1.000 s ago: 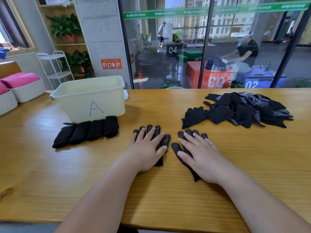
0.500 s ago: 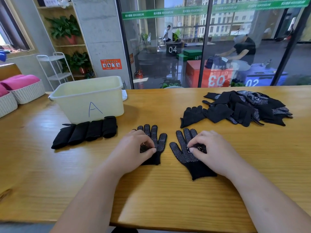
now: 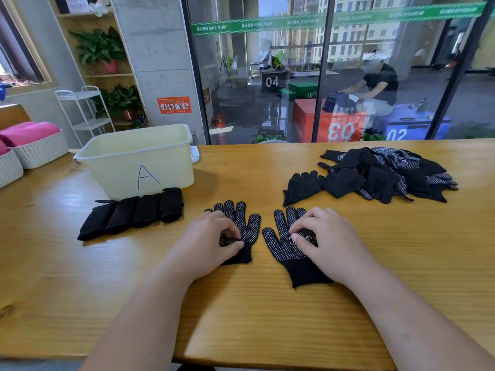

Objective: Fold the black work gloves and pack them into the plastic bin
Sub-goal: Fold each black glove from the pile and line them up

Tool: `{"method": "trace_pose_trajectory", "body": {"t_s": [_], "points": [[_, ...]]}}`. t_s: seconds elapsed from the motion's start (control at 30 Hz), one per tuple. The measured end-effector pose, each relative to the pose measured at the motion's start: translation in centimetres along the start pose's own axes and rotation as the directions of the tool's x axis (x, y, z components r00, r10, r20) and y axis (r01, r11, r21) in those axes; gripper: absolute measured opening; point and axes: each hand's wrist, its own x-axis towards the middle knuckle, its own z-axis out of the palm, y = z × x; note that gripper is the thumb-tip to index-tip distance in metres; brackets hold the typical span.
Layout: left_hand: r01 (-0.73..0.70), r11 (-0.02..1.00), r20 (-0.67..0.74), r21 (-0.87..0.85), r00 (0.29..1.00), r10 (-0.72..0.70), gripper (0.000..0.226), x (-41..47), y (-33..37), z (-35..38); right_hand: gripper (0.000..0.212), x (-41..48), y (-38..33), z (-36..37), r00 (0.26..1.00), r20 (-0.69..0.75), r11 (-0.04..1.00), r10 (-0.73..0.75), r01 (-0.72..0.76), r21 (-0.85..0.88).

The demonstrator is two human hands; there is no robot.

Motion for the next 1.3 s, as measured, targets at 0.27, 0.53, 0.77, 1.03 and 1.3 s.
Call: {"method": "trace_pose_trajectory", "body": {"t_s": [0.27,0.53,0.77,1.03,1.3], "points": [[0.074,0.992,-0.118,-0.100,0.989,-0.086,0.009,0.2,0.4,0.1,0.011,0.2,0.0,-0.1,0.988,-0.151,0.987,0.036,-0.012,0.157],[0.077,0.754,-0.233,-0.652,0.926,-0.297,0.008,0.6,4.5,0.6,0.052,-0.2,-2.5,0.3,0.996,-0.038,0.933,-0.081,0.089,0.348],[0.004,0.729,-0.188,-0.685,0.965,-0.182,0.009,0.6,6.0,2.2,0.012,-0.1,-3.1,0.1,0.998,-0.060,0.811,-0.021,0.052,0.582],[-0.027,0.980,-0.085,-0.198,0.996,0.010,0.042,0.3,4.9,4.0,0.013,0.8,1.2,-4.1,0.788,-0.084,0.314,0.611,-0.144,0.939],[-0.155,0.985,0.083,0.082,0.986,0.148,0.078,0.1,4.8,4.5,0.011,1.0,2.4,-4.8,0.691,-0.089,0.235,0.717,-0.120,0.965]]}}
